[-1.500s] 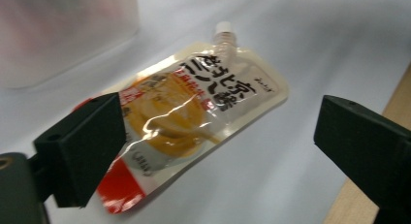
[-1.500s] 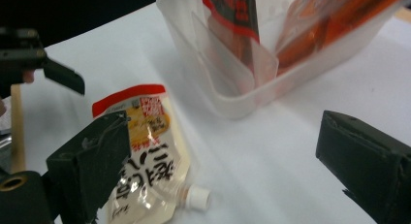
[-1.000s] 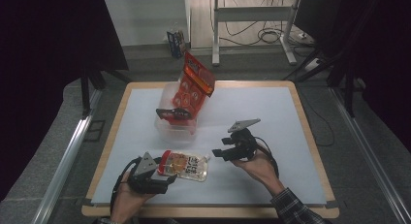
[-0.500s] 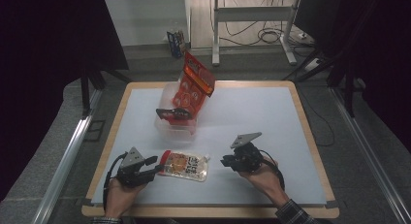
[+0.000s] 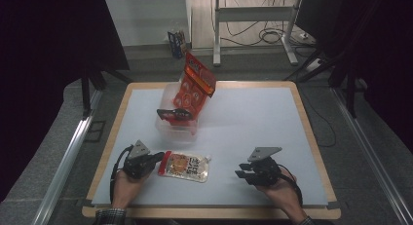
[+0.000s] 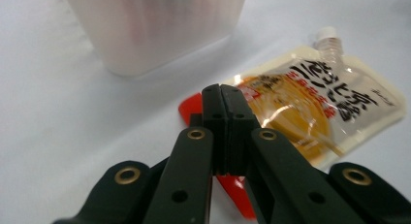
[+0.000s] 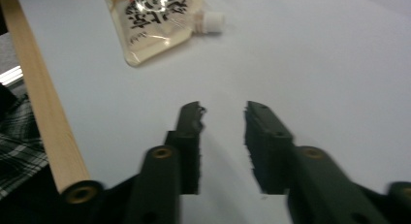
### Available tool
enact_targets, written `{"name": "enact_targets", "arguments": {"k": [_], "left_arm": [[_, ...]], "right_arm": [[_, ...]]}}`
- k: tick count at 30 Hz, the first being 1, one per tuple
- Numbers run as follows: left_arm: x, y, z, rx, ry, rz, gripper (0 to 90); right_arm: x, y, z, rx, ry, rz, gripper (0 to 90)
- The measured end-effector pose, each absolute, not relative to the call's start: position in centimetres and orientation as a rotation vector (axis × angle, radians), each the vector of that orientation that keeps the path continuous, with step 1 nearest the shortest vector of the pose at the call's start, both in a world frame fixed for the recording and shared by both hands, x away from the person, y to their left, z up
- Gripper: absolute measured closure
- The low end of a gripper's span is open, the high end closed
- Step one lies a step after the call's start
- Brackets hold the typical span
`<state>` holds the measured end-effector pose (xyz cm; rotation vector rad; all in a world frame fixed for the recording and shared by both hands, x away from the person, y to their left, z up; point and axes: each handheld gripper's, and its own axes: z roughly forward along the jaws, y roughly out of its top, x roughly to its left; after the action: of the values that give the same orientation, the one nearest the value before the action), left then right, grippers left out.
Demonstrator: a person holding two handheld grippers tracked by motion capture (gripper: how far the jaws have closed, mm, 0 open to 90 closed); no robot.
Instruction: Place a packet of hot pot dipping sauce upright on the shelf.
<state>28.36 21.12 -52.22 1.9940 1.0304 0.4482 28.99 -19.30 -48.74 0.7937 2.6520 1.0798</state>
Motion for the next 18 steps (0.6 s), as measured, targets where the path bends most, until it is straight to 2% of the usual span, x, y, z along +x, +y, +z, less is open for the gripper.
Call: {"name": "enact_targets", "arguments": {"k": [2, 5, 18], "left_arm": [[29.0, 20.8, -52.3, 1.999, 1.024, 0.449, 90.0], [30.2, 20.3, -52.6, 2.016, 1.021, 0.449, 90.0], [34.4, 18.1, -54.5, 2.136, 1.039, 0.436, 90.0]], "right_arm": [[28.8, -20.0, -48.9, 0.811, 2.627, 1.073, 52.3], [28.7, -20.9, -49.3, 0.857, 2.604, 1.054, 45.1], [29.0, -21.1, -49.6, 0.858, 2.594, 1.036, 37.8]]}}
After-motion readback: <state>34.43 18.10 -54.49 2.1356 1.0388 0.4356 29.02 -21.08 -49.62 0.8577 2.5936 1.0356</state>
